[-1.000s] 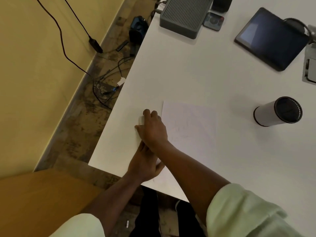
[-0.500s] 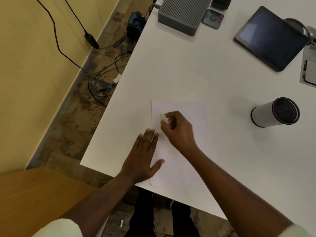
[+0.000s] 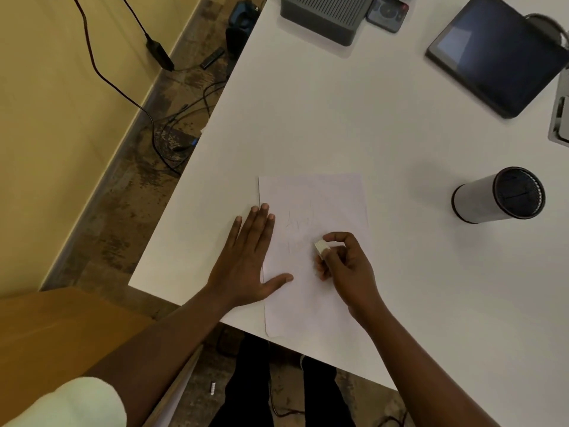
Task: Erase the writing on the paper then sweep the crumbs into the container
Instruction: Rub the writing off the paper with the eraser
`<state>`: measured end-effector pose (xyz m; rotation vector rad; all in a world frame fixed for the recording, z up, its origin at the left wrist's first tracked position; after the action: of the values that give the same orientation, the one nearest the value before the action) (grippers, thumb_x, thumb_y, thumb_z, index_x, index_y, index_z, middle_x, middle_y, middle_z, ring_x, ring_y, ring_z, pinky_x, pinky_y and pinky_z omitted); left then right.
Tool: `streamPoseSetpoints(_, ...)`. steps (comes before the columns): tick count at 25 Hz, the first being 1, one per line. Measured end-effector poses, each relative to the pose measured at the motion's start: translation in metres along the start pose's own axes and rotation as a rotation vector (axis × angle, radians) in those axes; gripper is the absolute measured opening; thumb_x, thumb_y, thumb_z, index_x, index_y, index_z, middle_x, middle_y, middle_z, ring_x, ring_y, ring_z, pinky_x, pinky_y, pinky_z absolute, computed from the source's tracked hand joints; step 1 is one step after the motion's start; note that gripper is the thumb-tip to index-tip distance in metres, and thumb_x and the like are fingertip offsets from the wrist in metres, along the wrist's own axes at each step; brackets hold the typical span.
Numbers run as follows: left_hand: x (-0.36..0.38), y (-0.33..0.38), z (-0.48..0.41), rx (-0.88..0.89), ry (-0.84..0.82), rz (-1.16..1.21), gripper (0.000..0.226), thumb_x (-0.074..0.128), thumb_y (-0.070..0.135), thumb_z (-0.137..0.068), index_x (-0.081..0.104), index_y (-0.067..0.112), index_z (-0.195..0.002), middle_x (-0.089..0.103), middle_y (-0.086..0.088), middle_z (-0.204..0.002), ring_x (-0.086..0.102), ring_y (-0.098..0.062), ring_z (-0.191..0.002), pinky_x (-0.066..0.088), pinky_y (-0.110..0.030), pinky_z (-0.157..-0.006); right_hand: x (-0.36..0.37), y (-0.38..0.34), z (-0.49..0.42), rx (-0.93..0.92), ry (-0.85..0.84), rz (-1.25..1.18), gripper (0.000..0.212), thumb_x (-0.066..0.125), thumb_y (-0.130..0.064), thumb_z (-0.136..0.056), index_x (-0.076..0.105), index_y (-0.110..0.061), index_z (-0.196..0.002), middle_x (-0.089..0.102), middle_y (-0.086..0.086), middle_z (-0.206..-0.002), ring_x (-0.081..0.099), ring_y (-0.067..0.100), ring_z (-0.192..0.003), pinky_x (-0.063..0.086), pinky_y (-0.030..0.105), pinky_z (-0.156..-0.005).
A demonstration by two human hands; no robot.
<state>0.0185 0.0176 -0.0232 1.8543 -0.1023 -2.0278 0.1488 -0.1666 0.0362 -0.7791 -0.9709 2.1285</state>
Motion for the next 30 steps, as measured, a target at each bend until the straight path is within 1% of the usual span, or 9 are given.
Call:
streamPoseSetpoints(6, 0.001, 0.000, -0.002, -0.028, -0.055, -0.062, 0.129, 0.033, 0.096, -0.084, 0.003, 0.002, -0.167, -0.007, -0.016, -0.178, -0.008, -0.031, -0.165, 0.006, -0.055, -0.134, 0.013, 0.008, 0.008, -0.209, 0.040, 0.387, 0.032, 0.073, -0.017, -0.089, 0.052, -0.025, -0.111, 0.060, -0.011, -0.075, 0.060, 0.005, -0.066, 0.046, 0.008, -0.058)
streamPoseSetpoints(10, 0.001, 0.000, -0.002, -0.026, -0.052, -0.063, 0.129, 0.032, 0.096, -0.084, 0.005, 0.001, -0.167, -0.005, -0.016, -0.178, -0.005, -0.032, -0.166, 0.009, -0.056, -0.134, 0.019, 0.009, 0.011, -0.200, 0.074, 0.387, 0.031, 0.075, -0.018, -0.087, 0.050, -0.025, -0.104, 0.058, -0.015, -0.076, 0.061, 0.005, -0.069, 0.047, 0.008, -0.060)
streamPoseSetpoints(13, 0.001, 0.000, -0.003, -0.015, -0.049, -0.070, 0.126, 0.028, 0.094, -0.085, 0.006, 0.002, -0.167, -0.004, -0.017, -0.178, -0.005, -0.033, -0.165, 0.009, -0.057, -0.133, 0.034, 0.011, 0.016, -0.246, -0.001, 0.384, 0.027, 0.074, -0.021, -0.089, 0.053, -0.024, -0.105, 0.060, -0.013, -0.081, 0.061, 0.007, -0.074, 0.050, 0.012, -0.061)
streamPoseSetpoints(16, 0.003, -0.001, -0.003, -0.011, -0.059, -0.084, 0.128, 0.028, 0.095, -0.082, 0.003, 0.003, -0.167, -0.005, -0.017, -0.178, -0.004, -0.034, -0.165, 0.010, -0.057, -0.133, 0.041, 0.018, 0.015, -0.239, -0.013, 0.486, 0.025, 0.071, -0.027, -0.091, 0.054, -0.023, -0.109, 0.063, -0.008, -0.092, 0.060, 0.009, -0.073, 0.052, 0.019, -0.066)
streamPoseSetpoints(18, 0.003, 0.000, -0.004, -0.009, -0.069, -0.095, 0.131, 0.029, 0.097, -0.081, 0.003, 0.002, -0.167, -0.005, -0.017, -0.178, -0.004, -0.035, -0.165, 0.009, -0.058, -0.133, 0.042, 0.021, 0.016, -0.247, -0.004, 0.548, 0.026, 0.068, -0.031, -0.093, 0.054, -0.020, -0.112, 0.065, -0.005, -0.096, 0.059, 0.010, -0.075, 0.049, 0.017, -0.067)
streamPoseSetpoints(22, 0.001, 0.001, -0.004, -0.008, -0.078, -0.092, 0.135, 0.029, 0.099, -0.079, 0.004, -0.001, -0.166, -0.006, -0.019, -0.177, -0.006, -0.035, -0.165, 0.007, -0.057, -0.133, 0.035, 0.018, 0.010, -0.371, 0.028, 0.657, 0.022, 0.065, -0.034, -0.095, 0.056, -0.016, -0.105, 0.062, -0.006, -0.085, 0.056, 0.010, -0.069, 0.047, 0.021, -0.061)
streamPoseSetpoints(24, -0.001, 0.002, -0.004, -0.013, -0.085, -0.095, 0.138, 0.029, 0.101, -0.077, 0.003, -0.001, -0.166, -0.007, -0.020, -0.177, -0.009, -0.035, -0.165, 0.005, -0.056, -0.134, 0.020, 0.017, -0.003, -0.326, 0.124, 0.649, 0.021, 0.065, -0.034, -0.095, 0.056, -0.016, -0.103, 0.061, -0.005, -0.083, 0.057, 0.012, -0.069, 0.050, 0.027, -0.060)
streamPoseSetpoints(26, -0.001, 0.003, -0.004, -0.012, -0.088, -0.098, 0.138, 0.030, 0.101, -0.077, 0.002, -0.001, -0.166, -0.007, -0.020, -0.177, -0.009, -0.035, -0.165, 0.005, -0.057, -0.133, 0.019, 0.018, -0.005, -0.282, 0.171, 0.599, 0.020, 0.064, -0.032, -0.095, 0.055, -0.016, -0.103, 0.061, -0.004, -0.084, 0.057, 0.012, -0.069, 0.048, 0.026, -0.060)
streamPoseSetpoints(30, -0.001, 0.002, -0.004, -0.006, -0.090, -0.101, 0.135, 0.031, 0.098, -0.080, 0.002, -0.002, -0.166, -0.007, -0.021, -0.177, -0.006, -0.037, -0.165, 0.011, -0.060, -0.132, 0.041, 0.017, 0.012, -0.402, 0.032, 0.673, 0.020, 0.063, -0.034, -0.096, 0.058, -0.016, -0.103, 0.061, -0.005, -0.083, 0.055, 0.010, -0.068, 0.046, 0.023, -0.059)
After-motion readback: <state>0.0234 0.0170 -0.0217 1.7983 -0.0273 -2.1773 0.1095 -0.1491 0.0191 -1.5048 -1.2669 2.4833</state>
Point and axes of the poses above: each hand's wrist, its own z-axis away from the middle knuckle, its own x-axis out of the palm, y = z × x, the point moved 1 cm from there along -z, towards the middle knuckle
